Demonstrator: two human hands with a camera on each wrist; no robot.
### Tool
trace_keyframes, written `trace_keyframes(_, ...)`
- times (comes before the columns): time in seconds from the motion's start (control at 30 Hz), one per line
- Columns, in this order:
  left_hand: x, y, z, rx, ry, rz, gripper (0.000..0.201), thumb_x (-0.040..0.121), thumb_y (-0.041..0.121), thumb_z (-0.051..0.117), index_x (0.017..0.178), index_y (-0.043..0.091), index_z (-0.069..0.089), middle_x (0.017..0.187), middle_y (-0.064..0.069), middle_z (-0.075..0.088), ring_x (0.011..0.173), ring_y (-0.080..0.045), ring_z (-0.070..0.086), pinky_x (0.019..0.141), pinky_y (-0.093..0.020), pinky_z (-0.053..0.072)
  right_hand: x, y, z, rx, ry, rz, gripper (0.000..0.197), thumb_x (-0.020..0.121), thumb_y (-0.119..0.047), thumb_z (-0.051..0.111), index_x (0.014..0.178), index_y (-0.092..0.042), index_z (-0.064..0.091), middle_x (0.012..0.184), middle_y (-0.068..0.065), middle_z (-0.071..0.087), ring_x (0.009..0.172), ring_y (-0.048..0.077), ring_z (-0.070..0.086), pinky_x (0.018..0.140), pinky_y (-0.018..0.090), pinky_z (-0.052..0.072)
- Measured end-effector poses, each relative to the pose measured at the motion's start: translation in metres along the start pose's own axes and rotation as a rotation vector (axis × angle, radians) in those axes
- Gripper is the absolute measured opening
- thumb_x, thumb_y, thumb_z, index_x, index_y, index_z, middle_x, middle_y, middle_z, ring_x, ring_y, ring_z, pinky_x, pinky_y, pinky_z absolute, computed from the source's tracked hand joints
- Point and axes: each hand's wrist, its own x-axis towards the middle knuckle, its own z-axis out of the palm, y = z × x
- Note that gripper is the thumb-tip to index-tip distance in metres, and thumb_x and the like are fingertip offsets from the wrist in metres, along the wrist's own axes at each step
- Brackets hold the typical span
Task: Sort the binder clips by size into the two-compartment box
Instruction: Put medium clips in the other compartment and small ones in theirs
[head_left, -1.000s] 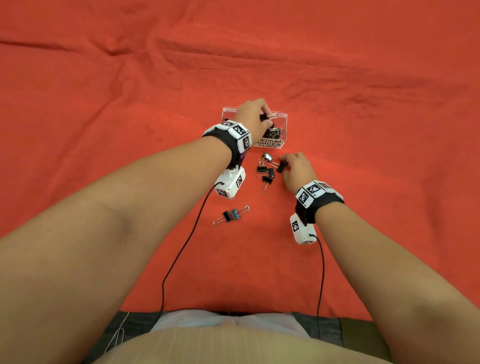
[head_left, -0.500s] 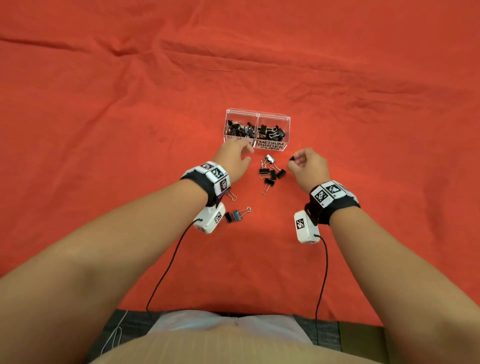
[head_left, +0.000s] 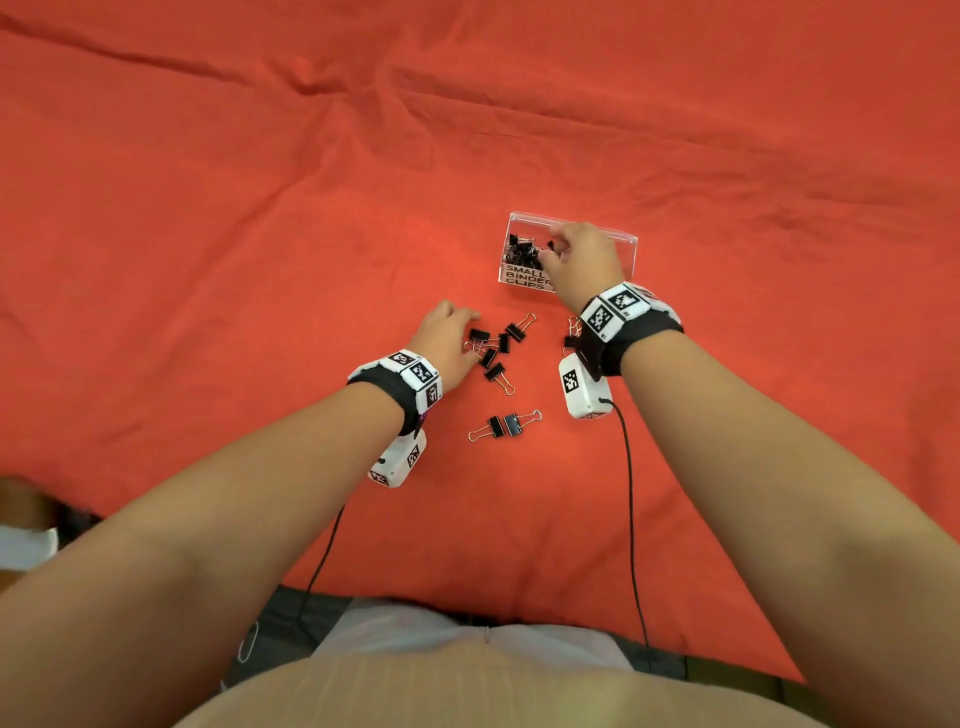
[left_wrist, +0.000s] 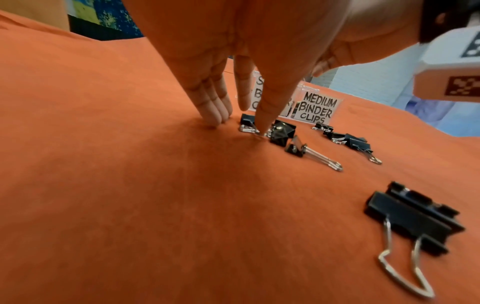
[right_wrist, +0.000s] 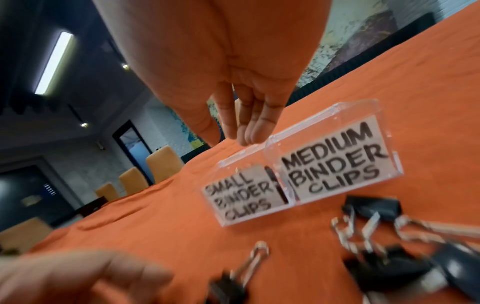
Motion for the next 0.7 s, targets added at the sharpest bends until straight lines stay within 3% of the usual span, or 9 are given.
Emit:
trace_keyframes(0.1,0.001,-0.002,0.003,-0.004,-0.008,0.024,0.051,0.086,0.014,0.062,0.135,0.017,0.048,0.120,-0.010,0.047,0.117,-0.026,0.048,0.103,-0.034,0.039,-0.020,0.004,0.014,-0.057,-0.030,-0.087,0.031,0.089,-0.012,0.051,0.119,-0.011,0.060,0.121,0.011,0.057,0.112,0.025,0.055,0.102,0.036,0.044)
trace_keyframes(0.2,0.001,-0.001,0.007,0.027,-0.019,0.051,0.049,0.086,0.013,0.061,0.134,0.019,0.051,0.114,-0.011,0.046,0.112,-0.027,0.048,0.098,-0.036,0.042,-0.041,0.007,0.034,-0.157,-0.196,-0.201,0.036,0.088,-0.004,0.050,0.122,-0.012,0.058,0.124,0.009,0.053,0.114,0.023,0.052,0.100,0.031,0.042)
trace_keyframes(0.33,0.000,0.000,0.008,0.027,-0.005,0.041,0.036,0.085,0.016,0.065,0.120,0.017,0.057,0.112,-0.009,0.047,0.108,-0.026,0.050,0.094,-0.038,0.045,-0.049,0.018,0.053,-0.256,-0.334,-0.215,0.047,0.085,-0.001,0.054,0.131,-0.010,0.051,0.126,0.011,0.047,0.119,0.029,0.042,0.101,0.039,0.041)
trace_keyframes(0.5,0.000,0.003,-0.002,-0.128,0.071,-0.021,0.013,0.085,0.013,0.065,0.097,0.011,0.061,0.099,-0.006,0.057,0.084,-0.019,0.053,0.083,-0.034,0.048,-0.052,0.030,0.049,-0.301,-0.276,-0.152,0.036,0.086,-0.021,0.062,0.117,-0.005,0.056,0.118,0.012,0.051,0.116,0.028,0.041,0.099,0.039,0.040)
trace_keyframes(0.63,-0.004,0.005,-0.009,-0.258,0.050,-0.039,0.011,0.086,0.010,0.062,0.097,0.012,0.062,0.084,0.001,0.055,0.075,-0.015,0.050,0.075,-0.030,0.048,-0.057,0.041,0.029,-0.061,-0.120,-0.020,0.021,0.080,-0.023,0.065,0.097,-0.012,0.060,0.097,0.005,0.060,0.101,0.023,0.053,0.084,0.034,0.047)
trace_keyframes(0.7,-0.006,0.008,-0.009,-0.235,-0.026,-0.001,0.018,0.088,0.009,0.059,0.106,0.013,0.061,0.086,0.000,0.054,0.076,-0.015,0.050,0.073,-0.025,0.043,-0.060,0.050,0.015,0.050,-0.039,0.074,0.020,0.078,-0.021,0.065,0.097,-0.015,0.058,0.089,0.002,0.060,0.088,0.020,0.057,0.076,0.030,0.047)
